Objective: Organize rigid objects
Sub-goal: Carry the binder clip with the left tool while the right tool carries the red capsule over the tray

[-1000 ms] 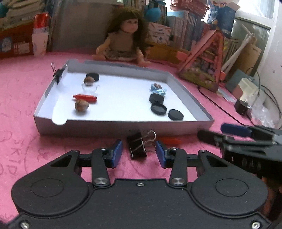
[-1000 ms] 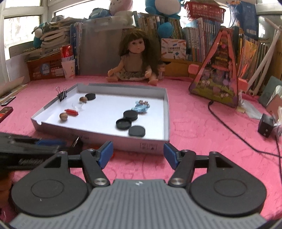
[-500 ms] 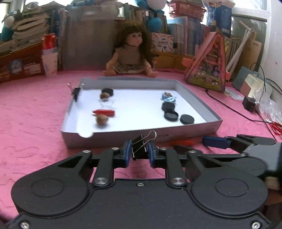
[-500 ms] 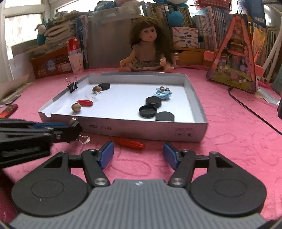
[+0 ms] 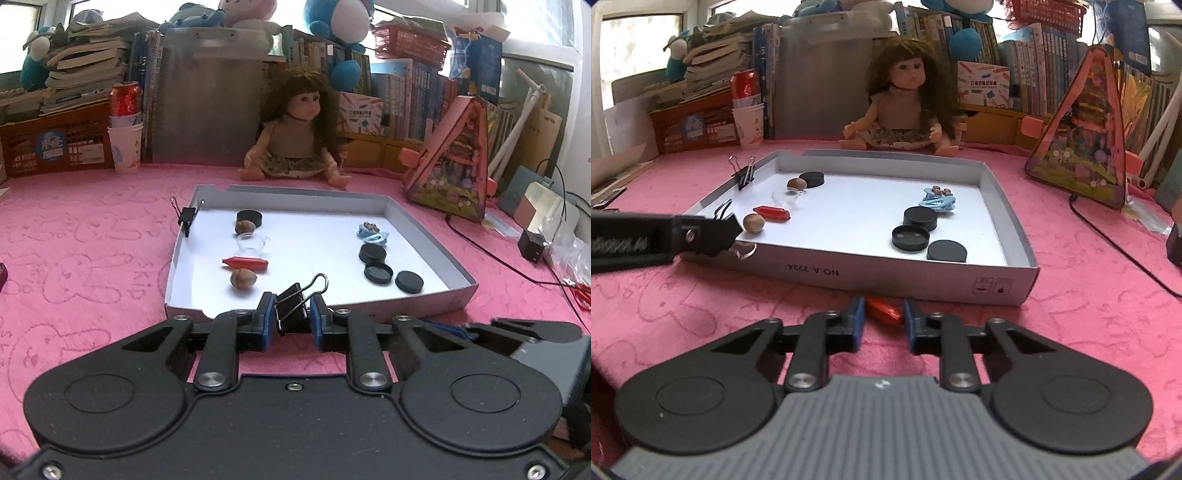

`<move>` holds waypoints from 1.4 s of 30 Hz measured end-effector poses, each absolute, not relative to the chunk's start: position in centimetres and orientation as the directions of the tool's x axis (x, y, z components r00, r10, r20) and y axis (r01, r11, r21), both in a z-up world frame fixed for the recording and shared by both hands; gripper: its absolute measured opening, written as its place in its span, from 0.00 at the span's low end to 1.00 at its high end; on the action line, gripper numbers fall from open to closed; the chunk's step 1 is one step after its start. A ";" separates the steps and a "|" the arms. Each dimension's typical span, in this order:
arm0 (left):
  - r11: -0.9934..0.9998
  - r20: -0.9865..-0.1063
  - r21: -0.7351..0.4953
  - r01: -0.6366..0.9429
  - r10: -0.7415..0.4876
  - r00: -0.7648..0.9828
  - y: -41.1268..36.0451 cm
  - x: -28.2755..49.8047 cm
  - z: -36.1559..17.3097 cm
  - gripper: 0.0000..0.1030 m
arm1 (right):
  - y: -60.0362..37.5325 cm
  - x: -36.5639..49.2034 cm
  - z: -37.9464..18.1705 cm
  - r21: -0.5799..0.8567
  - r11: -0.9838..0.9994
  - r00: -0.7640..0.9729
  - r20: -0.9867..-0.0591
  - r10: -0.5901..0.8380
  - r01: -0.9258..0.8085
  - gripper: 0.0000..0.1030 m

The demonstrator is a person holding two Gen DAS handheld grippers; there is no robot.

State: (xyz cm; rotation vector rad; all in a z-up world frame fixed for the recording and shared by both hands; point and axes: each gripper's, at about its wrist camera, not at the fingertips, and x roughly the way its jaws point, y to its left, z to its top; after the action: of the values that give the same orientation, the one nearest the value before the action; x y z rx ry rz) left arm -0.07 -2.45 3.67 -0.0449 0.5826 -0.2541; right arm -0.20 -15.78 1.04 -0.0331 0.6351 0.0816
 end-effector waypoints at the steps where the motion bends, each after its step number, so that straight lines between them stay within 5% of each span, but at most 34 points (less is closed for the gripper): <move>1: 0.969 -0.535 -0.111 0.223 -0.247 0.808 -2.4 0.1 3.8 0.18 | -15.8 -0.4 1.3 -0.017 0.996 0.804 -0.591 0.064 -0.092 0.19; 14: 0.975 -0.523 -0.107 0.196 -0.222 0.823 -1.7 1.0 4.3 0.18 | -17.6 -0.9 2.8 -0.015 0.996 0.804 -0.591 0.064 -0.090 0.14; 15: 0.975 -0.524 -0.107 0.195 -0.222 0.822 -1.7 1.0 4.3 0.18 | -17.8 -0.9 2.7 -0.022 0.996 0.801 -0.596 0.054 -0.083 0.16; 19: 0.976 -0.529 -0.108 0.191 -0.219 0.820 -1.6 1.1 4.1 0.18 | -19.7 -1.0 2.0 -0.027 0.999 0.797 -0.603 -0.045 0.036 0.51; 23: 0.977 -0.530 -0.108 0.186 -0.215 0.820 -1.7 1.2 4.1 0.18 | -21.3 -1.7 1.7 0.012 0.989 0.795 -0.596 -0.114 0.150 0.55; 27: 0.977 -0.530 -0.112 0.184 -0.215 0.820 -1.7 1.4 4.1 0.18 | -21.1 -2.9 1.4 0.107 0.980 0.803 -0.592 -0.071 0.166 0.54; 28: 0.977 -0.530 -0.111 0.183 -0.214 0.820 -1.7 1.4 4.1 0.18 | -20.7 -3.3 1.3 0.129 0.980 0.808 -0.588 -0.050 0.154 0.39; 32: 0.977 -0.532 -0.110 0.182 -0.213 0.820 -1.6 1.4 4.0 0.18 | -19.3 -3.0 1.1 0.147 0.988 0.804 -0.592 0.053 0.043 0.22; 42: 0.978 -0.531 -0.121 0.167 -0.206 0.822 -1.1 1.6 4.0 0.18 | -20.1 -0.2 0.8 0.051 0.991 0.818 -0.571 -0.071 0.122 0.30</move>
State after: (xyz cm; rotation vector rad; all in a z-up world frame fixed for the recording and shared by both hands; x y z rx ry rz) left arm 1.63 -1.12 4.01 -0.0706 0.5723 -0.1986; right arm -0.19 -20.11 0.76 0.0866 0.6042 -0.1027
